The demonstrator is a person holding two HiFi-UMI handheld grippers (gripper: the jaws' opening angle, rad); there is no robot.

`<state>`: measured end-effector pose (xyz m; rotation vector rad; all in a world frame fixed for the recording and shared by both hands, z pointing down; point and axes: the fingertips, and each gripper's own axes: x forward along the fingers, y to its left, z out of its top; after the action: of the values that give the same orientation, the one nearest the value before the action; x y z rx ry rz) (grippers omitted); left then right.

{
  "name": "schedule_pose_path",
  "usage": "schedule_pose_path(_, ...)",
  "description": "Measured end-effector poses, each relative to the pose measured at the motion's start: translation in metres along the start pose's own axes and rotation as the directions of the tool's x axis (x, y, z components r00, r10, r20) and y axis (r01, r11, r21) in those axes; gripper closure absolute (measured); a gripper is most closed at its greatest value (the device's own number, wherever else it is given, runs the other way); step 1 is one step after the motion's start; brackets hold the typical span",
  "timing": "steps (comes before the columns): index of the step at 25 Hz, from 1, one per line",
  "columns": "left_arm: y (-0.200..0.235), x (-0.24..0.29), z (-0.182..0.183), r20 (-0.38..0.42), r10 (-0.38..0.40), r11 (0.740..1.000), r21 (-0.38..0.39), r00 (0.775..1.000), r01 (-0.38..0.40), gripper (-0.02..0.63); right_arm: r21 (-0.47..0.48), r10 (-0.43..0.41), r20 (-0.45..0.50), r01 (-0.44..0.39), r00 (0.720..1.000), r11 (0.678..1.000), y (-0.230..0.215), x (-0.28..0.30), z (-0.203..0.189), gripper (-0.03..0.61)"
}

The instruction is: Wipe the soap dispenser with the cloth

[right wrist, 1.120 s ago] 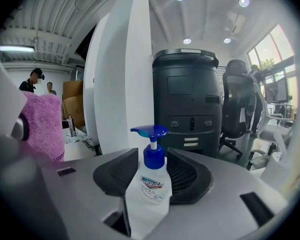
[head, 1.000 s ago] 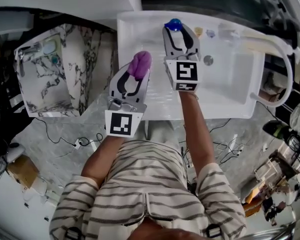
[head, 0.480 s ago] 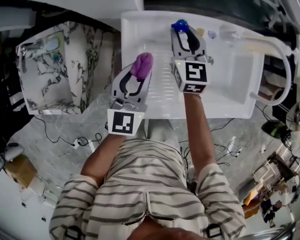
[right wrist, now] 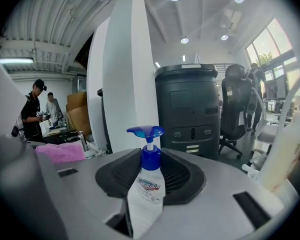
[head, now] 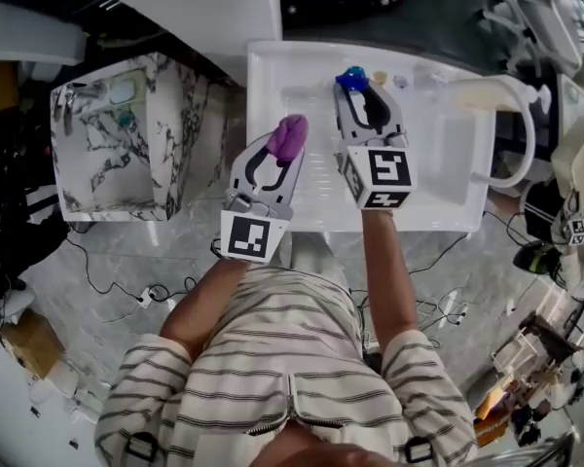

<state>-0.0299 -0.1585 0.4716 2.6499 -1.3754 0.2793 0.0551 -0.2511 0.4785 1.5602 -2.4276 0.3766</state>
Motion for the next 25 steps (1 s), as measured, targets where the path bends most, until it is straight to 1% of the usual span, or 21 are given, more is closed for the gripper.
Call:
schedule_pose_path(8, -0.014, -0.030, 0.029, 0.047, -0.002, 1.000, 0.027, 0.999, 0.001, 0.489, -0.004, 0.021, 0.017, -0.021, 1.000, 1.000, 0.032, -0.051, 0.033, 0.446)
schedule_pose_path(13, -0.024, -0.046, 0.045, 0.072, -0.017, 0.999, 0.043, 0.997, 0.014, 0.488, -0.011, 0.031, 0.019, -0.031, 0.999, 0.999, 0.051, -0.075, 0.049, 0.445)
schedule_pose_path(18, -0.035, -0.060, 0.052, 0.051, -0.032, 0.995, 0.099, 0.998, 0.027, 0.488, -0.011, 0.040, 0.037, -0.039, 0.999, 0.999, 0.066, -0.099, 0.060, 0.445)
schedule_pose_path(21, -0.041, -0.065, 0.054, 0.079, -0.040, 0.997, 0.072, 0.996, 0.034, 0.488, -0.009, 0.052, 0.039, -0.051, 0.998, 0.999, 0.074, -0.110, 0.063, 0.445)
schedule_pose_path(25, -0.051, -0.071, 0.054, 0.088, -0.048, 0.996, 0.084, 0.995, 0.041, 0.489, -0.015, 0.068, 0.038, -0.067, 0.997, 0.998, 0.083, -0.123, 0.062, 0.445)
